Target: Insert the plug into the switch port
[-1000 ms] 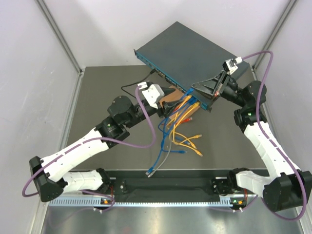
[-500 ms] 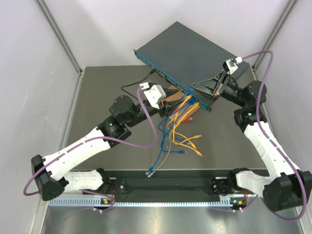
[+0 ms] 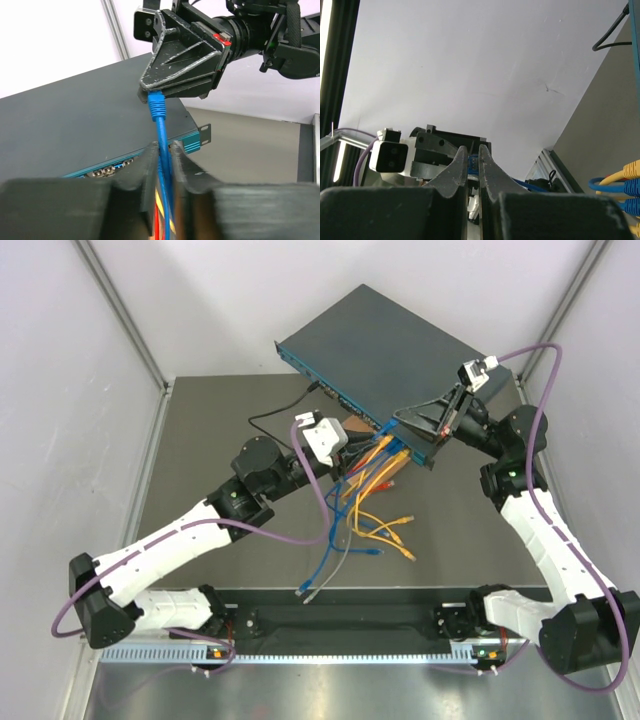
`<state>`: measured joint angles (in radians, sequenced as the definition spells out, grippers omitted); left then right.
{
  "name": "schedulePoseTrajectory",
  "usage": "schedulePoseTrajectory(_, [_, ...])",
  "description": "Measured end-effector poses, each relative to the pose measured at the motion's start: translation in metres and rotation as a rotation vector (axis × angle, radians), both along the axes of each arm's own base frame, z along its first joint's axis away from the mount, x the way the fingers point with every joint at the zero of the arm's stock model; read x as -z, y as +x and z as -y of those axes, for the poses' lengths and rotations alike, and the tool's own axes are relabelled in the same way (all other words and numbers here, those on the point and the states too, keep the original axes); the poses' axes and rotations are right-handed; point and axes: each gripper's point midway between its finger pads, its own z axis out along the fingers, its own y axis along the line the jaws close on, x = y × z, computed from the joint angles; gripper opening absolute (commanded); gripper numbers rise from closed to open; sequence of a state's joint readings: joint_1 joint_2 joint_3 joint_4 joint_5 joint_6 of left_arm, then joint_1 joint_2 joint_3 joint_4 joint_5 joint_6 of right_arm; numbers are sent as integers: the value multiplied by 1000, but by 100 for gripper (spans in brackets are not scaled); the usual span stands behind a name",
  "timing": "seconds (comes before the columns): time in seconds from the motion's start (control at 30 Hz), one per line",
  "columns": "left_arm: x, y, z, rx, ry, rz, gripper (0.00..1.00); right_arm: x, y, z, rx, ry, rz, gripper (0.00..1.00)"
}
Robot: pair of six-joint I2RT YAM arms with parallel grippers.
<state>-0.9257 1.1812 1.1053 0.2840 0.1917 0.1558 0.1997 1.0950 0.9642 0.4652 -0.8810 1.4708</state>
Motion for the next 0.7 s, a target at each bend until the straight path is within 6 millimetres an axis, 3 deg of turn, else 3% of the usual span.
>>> schedulePoseTrajectory(0.03, [1, 0, 1, 3, 0, -2, 13, 0, 0, 0, 1, 0, 0, 0])
schedulePoseTrajectory(0.07, [1, -1, 1, 4, 1, -2, 1, 0, 0, 0, 1, 0, 0, 0])
schedulePoseTrajectory(0.17, [2, 0, 2, 3, 2, -6, 0, 0, 1, 1, 6, 1, 0, 0])
schedulePoseTrajectory(0.27, [3, 0, 4, 8, 15, -34, 0, 0, 3, 2, 13, -1, 0, 32])
schedulePoseTrajectory(0.3, [2, 1, 6, 9, 26, -54, 0, 1, 3, 2, 14, -3, 2, 51])
schedulePoseTrajectory(0.4, [4, 1, 8, 15, 67, -135, 0, 5, 5, 8, 31, -29, 22, 75])
schedulePoseTrajectory(0.5, [6, -6, 3, 19, 115, -237, 0, 11, 13, 22, 90, -72, 45, 91])
schedulePoseTrajectory(0.6, [13, -15, -5, 15, 170, -337, 0, 17, 24, 43, 172, -140, 62, 100])
schedulePoseTrajectory(0.7, [25, -22, -12, 8, 225, -431, 0, 9, 35, 70, 286, -241, 126, 100])
